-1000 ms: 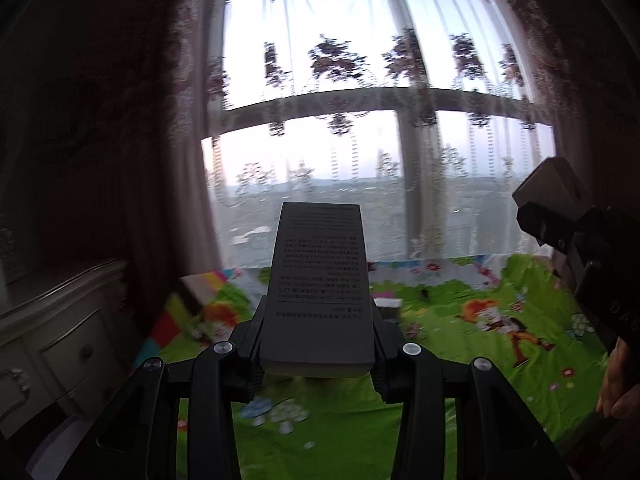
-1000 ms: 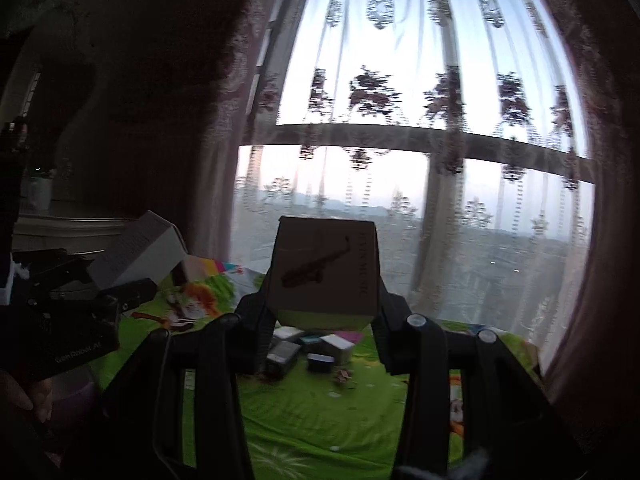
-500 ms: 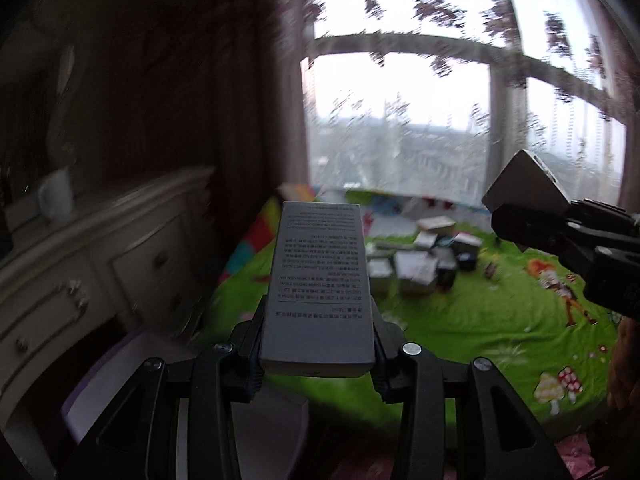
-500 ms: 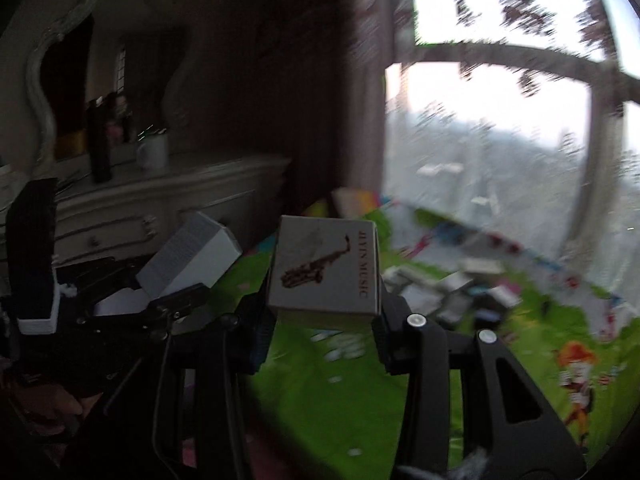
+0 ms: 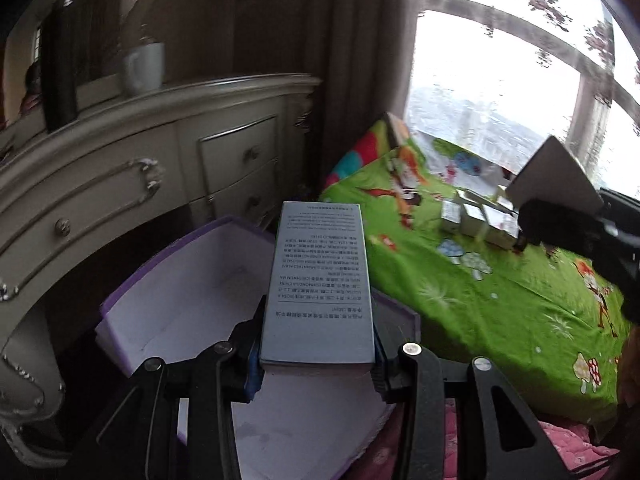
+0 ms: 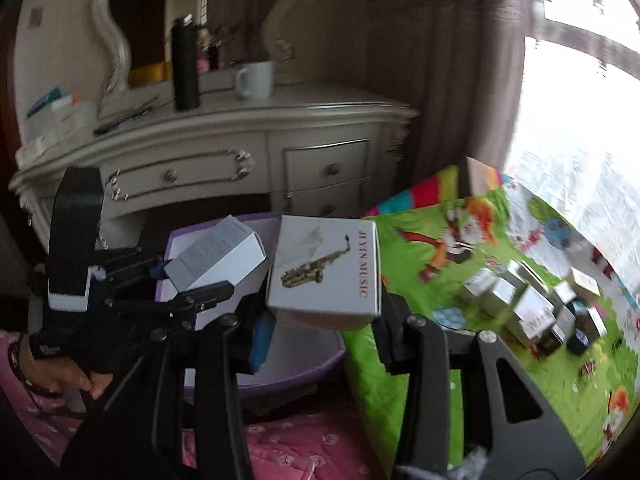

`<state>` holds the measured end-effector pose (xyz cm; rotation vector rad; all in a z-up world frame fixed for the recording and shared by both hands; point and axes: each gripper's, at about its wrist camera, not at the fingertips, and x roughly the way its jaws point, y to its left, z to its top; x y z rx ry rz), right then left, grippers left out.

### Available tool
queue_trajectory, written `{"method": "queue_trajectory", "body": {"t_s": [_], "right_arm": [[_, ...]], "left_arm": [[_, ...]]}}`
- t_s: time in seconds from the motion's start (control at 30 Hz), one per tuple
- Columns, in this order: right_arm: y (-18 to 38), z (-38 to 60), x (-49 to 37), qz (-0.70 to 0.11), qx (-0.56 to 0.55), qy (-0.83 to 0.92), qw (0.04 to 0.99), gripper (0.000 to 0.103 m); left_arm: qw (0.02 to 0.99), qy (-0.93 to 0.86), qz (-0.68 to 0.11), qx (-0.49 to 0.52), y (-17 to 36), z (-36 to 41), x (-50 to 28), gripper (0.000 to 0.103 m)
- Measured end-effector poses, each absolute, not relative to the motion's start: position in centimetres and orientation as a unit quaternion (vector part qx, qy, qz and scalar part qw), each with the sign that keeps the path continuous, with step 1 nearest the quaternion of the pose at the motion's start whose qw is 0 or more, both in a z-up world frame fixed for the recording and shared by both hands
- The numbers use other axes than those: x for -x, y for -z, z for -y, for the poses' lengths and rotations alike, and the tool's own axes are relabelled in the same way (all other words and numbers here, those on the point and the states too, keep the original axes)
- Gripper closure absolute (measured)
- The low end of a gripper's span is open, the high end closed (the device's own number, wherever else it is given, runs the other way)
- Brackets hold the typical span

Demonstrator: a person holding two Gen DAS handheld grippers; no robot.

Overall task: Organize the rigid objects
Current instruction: 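Lower both boxes into the bin and open both tools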

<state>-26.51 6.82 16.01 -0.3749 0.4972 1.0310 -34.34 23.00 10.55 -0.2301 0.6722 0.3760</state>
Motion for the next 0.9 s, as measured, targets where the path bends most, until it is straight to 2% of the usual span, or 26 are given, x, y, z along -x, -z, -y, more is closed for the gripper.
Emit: {"method": "queue_trajectory", "body": {"t_s": [0.5, 0.8, 0.9], "right_arm": [[-11.9, -15.5, 29.8, -0.280, 0.248, -0.544, 0.751, 0.057], [-8.5, -17.2, 31.1, -0.310, 0.275, -0.553, 0.723, 0.057], [-7.6, -17.5, 31.1, -0.319, 0.277, -0.550, 0.720, 0.054]], "left_arm": [[0.891, -0.249, -0.350, 0.145, -7.9, -28.2, 36.2, 0.060], [0.877, -0.258, -0.376, 0.153, -6.0, -29.3, 36.2, 0.060], [0.868, -0.269, -0.385, 0.158, -5.6, -29.7, 36.0, 0.057]]}}
